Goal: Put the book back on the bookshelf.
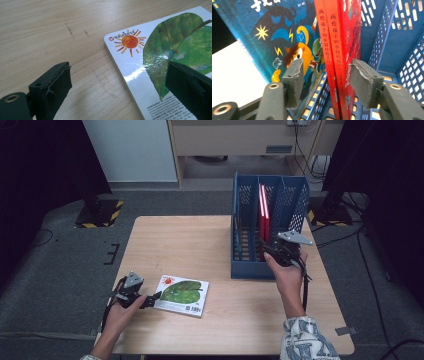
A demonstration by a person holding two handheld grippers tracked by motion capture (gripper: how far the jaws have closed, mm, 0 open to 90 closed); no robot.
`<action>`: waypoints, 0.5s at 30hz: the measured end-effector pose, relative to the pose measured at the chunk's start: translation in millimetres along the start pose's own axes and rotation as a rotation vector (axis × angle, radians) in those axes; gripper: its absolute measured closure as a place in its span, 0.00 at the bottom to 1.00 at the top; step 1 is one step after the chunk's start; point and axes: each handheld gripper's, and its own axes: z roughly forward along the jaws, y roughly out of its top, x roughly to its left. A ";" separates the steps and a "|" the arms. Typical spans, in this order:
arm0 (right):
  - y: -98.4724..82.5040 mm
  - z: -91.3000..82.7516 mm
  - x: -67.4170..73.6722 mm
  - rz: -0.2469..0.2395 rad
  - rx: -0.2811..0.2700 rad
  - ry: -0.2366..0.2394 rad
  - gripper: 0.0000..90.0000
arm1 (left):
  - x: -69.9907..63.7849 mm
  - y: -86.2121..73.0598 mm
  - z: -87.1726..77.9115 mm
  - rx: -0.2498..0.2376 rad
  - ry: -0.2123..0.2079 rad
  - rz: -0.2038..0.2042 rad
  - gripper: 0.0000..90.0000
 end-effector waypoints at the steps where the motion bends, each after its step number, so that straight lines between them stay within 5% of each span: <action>1: -0.5 -0.6 0.2 0.004 -0.004 0.003 0.44 | -0.1 -0.1 0.0 0.000 0.000 0.000 0.06; 10: -4.8 -5.8 4.5 0.016 -0.006 0.056 0.17 | 0.1 0.1 -0.2 -0.003 -0.004 -0.001 0.06; 15: -8.0 -13.0 11.3 -0.008 0.006 0.073 0.11 | -0.8 0.2 0.4 0.003 -0.007 0.005 0.06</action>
